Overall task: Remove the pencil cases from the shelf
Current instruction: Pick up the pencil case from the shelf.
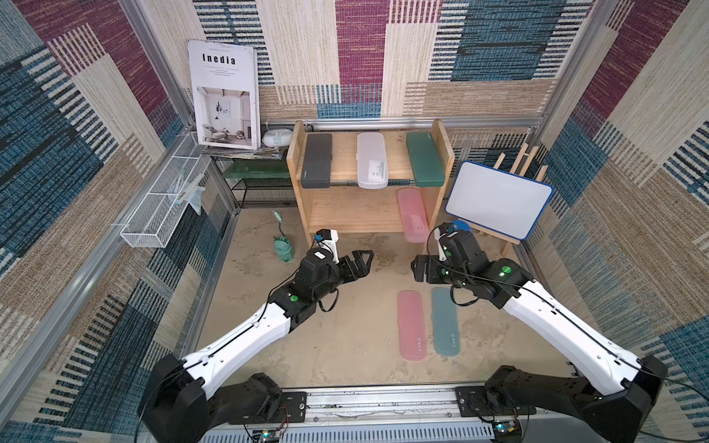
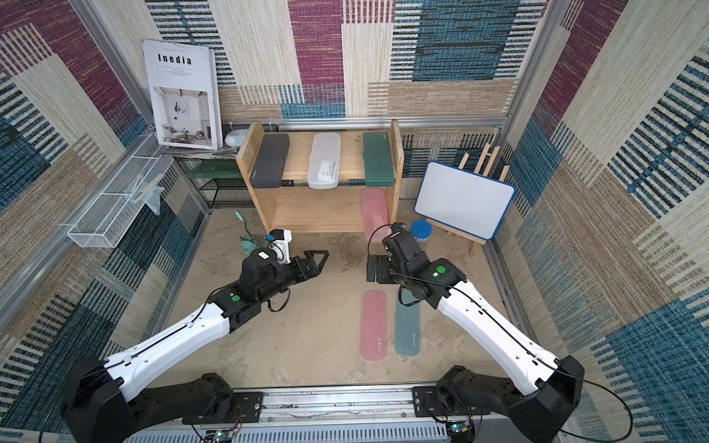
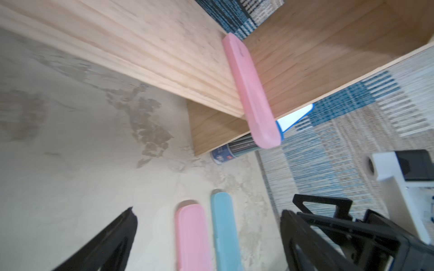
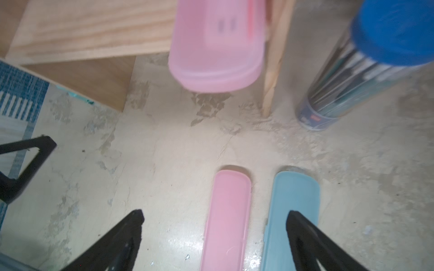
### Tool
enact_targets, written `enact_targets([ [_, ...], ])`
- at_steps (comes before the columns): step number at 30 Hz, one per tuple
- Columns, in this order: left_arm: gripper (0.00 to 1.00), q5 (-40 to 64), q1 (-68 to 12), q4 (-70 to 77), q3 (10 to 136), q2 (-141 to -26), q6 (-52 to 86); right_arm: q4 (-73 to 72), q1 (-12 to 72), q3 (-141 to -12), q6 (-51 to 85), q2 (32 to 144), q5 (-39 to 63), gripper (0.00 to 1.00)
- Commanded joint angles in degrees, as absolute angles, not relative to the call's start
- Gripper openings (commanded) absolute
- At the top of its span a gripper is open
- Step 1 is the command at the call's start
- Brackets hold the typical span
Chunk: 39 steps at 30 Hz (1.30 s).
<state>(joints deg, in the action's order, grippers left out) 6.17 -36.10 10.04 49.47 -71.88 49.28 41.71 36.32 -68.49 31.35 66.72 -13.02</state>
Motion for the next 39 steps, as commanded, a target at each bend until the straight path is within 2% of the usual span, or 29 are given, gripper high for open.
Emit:
enact_targets([
  [1, 0.99, 16.2, -36.0, 24.6, 53.2, -79.1, 58.3, 44.3, 34.7, -69.6, 29.7, 65.7, -16.3, 0.99],
  [9, 0.98, 22.5, -37.5, 30.2, 66.0, -96.1, 64.1, 43.8, 29.7, -71.0, 26.9, 65.2, -15.3, 0.99],
  [16, 0.89, 23.9, -39.3, 30.3, 72.8, -105.3, 67.6, 43.2, 27.3, -71.9, 25.5, 66.1, -13.9, 0.99],
  [18, 0.83, 23.4, -39.5, 30.6, 73.1, -106.5, 68.6, 43.3, 27.0, -71.9, 25.3, 66.0, -13.7, 0.99],
  [21, 0.68, 22.2, -39.5, 30.7, 72.9, -107.0, 69.1, 43.2, 26.8, -71.7, 24.9, 65.8, -13.5, 0.99],
  [23, 0.55, 21.9, -39.5, 29.8, 73.2, -107.0, 68.7, 43.2, 26.6, -71.5, 24.8, 65.7, -13.4, 0.99],
  [24, 0.52, 21.9, -39.5, 29.6, 73.3, -107.1, 68.6, 43.2, 26.6, -71.5, 24.7, 65.7, -13.3, 0.99],
  [31, 0.48, 20.2, -39.5, 28.1, 73.3, -107.2, 67.9, 43.0, 26.5, -71.4, 24.3, 65.9, -12.9, 0.99],
  [36, 0.29, 20.1, -39.5, 29.2, 73.1, -107.8, 68.7, 43.1, 26.5, -71.4, 24.0, 65.8, -12.9, 0.99],
  [39, 0.24, 19.7, -39.5, 29.1, 72.2, -107.0, 68.3, 42.8, 26.5, -71.0, 24.0, 65.6, -12.5, 0.99],
])
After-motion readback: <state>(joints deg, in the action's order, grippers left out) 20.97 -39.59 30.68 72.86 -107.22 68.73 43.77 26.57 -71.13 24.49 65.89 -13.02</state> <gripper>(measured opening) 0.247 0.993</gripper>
